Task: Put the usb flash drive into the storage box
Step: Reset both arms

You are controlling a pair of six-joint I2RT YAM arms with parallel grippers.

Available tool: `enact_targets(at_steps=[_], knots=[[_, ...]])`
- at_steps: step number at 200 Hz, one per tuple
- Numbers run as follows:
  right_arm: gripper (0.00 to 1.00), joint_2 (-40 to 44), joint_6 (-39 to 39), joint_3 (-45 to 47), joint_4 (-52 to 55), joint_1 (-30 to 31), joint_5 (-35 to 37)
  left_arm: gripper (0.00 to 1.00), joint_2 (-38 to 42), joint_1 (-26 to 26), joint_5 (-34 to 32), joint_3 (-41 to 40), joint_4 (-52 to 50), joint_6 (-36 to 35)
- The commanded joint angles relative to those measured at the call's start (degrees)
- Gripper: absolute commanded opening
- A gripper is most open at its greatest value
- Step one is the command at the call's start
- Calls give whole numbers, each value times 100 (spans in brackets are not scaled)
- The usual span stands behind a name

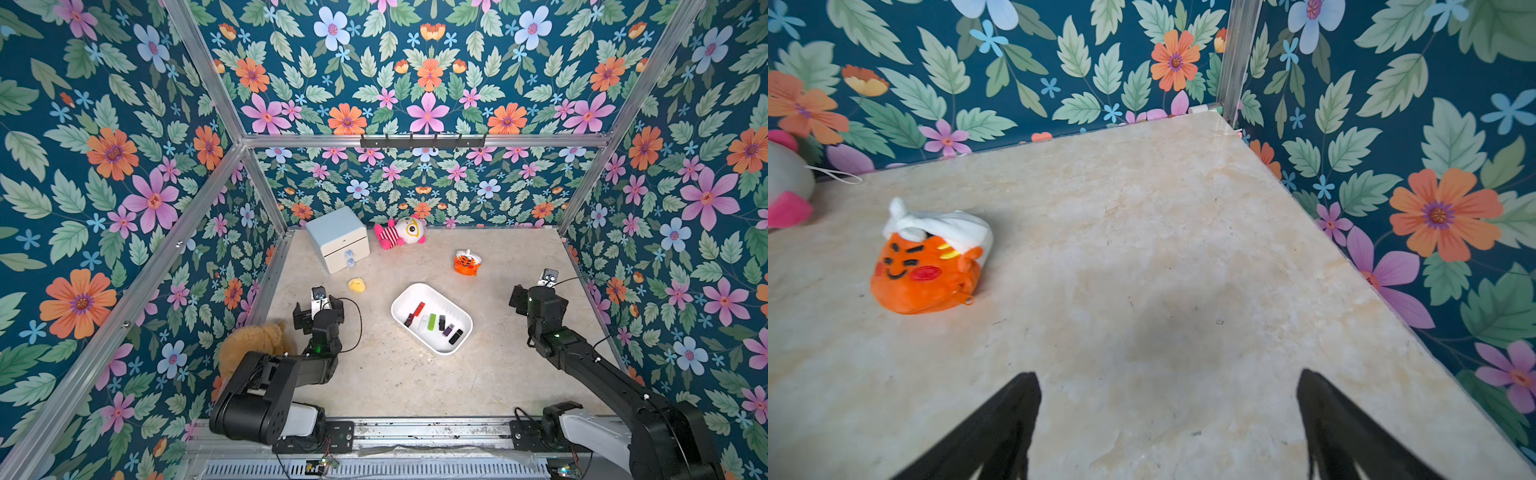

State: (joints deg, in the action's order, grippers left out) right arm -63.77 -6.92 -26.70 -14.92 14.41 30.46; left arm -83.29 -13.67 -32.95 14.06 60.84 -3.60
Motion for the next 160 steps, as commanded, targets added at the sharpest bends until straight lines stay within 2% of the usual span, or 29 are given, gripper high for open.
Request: enact_targets(at_steps=[1, 8, 15, 21, 38, 51, 66, 75, 85, 99, 113, 124, 131, 137, 150, 160], knots=[[99, -196, 247, 286, -1514, -266, 138, 99, -434, 281, 859, 264, 609, -86], [99, -300, 332, 402, -1816, -347, 100, 99, -638, 390, 896, 366, 799, -121], [99, -399, 526, 503, -2196, -402, 66, 99, -582, 503, 1002, 542, 208, 134], [99, -446, 625, 537, -2296, -409, 36, 99, -541, 652, 1353, 613, -35, 247], [99, -714, 923, 650, -2946, -474, 112, 100, -608, 959, 1947, 342, 449, 423], [99, -568, 886, 650, -2692, -481, -183, 99, -1039, 1012, 1967, 15, 1732, 284], [99, -445, 807, 1038, -3009, -490, -268, 99, -770, 1016, 2171, 55, 1097, 361], [99, -483, 683, 1420, -3391, -518, -292, 100, -916, 996, 2149, 127, 1271, 269], [99, -498, 861, 1873, -4428, -507, -283, 99, -803, 1007, 2006, 164, 945, 392], [99, -546, 675, 2076, -4740, -613, -267, 99, -865, 1007, 1857, 142, 1120, 443], [99, -1284, 417, 2061, -5379, -979, -734, 99, -824, 1007, 1867, 169, 977, 457], [99, -2091, 756, 1936, -6077, -979, -1245, 99, -848, 1006, 1857, 154, 1052, 448], [100, -2452, 990, 1907, -6611, -816, -1022, 99, -815, 1002, 1865, 166, 974, 456], [100, -2403, 1130, 1905, -6524, -593, -727, 99, -825, 1007, 1862, 167, 996, 456], [99, -2118, 1044, 1957, -6090, -571, -855, 99, -840, 1007, 1861, 167, 1015, 455], [99, -2229, 1081, 1916, -6226, -579, -883, 99, -830, 1006, 1863, 167, 989, 457]])
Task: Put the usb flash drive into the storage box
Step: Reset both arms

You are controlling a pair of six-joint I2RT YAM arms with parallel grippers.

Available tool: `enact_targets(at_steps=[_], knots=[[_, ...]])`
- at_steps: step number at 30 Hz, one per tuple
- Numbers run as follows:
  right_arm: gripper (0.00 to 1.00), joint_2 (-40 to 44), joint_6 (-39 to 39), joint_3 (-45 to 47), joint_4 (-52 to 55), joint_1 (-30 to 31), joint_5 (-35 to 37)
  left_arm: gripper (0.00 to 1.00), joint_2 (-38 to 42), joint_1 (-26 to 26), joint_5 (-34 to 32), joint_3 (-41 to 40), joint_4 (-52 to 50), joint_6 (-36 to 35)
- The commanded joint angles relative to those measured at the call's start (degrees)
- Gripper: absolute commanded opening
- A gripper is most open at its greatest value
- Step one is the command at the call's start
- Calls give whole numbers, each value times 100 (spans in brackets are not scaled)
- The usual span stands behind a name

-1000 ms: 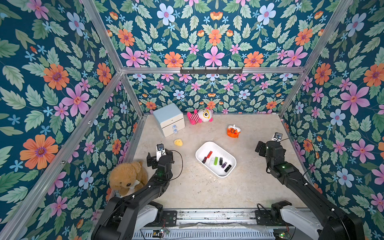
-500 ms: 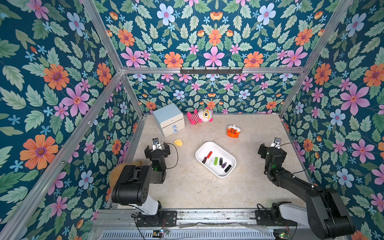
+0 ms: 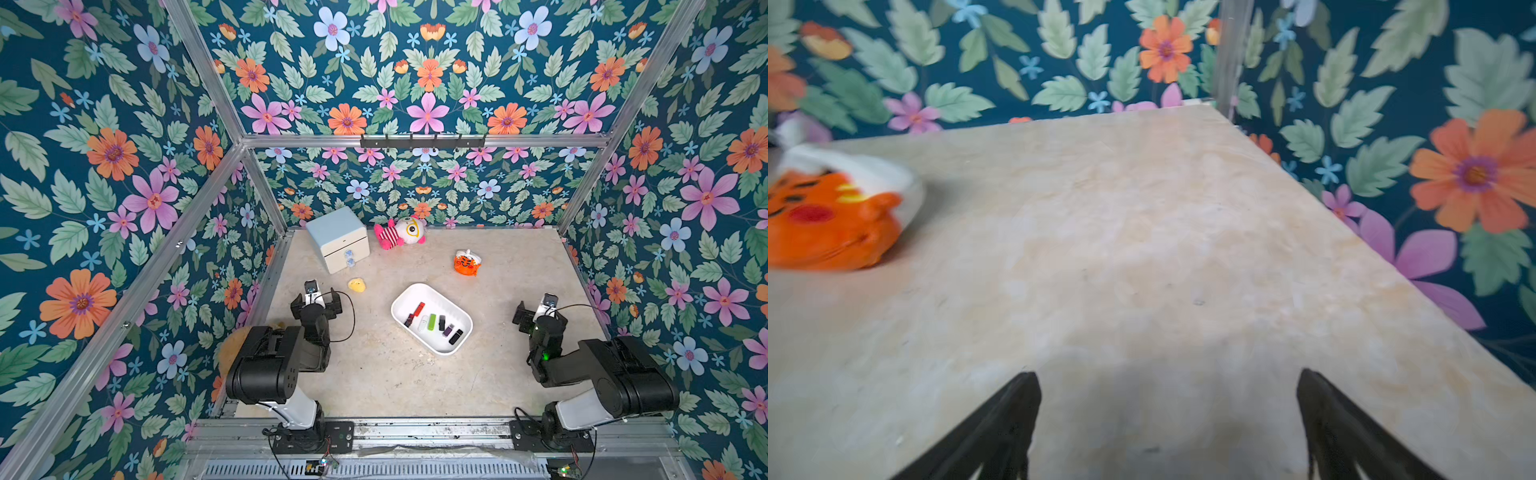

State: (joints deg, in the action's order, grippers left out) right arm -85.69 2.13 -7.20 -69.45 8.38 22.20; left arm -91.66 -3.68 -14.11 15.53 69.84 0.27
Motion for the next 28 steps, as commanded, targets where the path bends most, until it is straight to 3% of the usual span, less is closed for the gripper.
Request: enact_targets(at_steps=[1, 25, 28], knots=[[99, -54, 179, -30, -798, 24, -53, 100, 7, 7, -17, 20, 90, 70], [99, 130, -108, -479, 285, -205, -137, 99, 4, 3, -21, 20, 108, 70], [99, 100, -78, -338, -60, -197, -67, 99, -1, 7, -21, 20, 106, 76]])
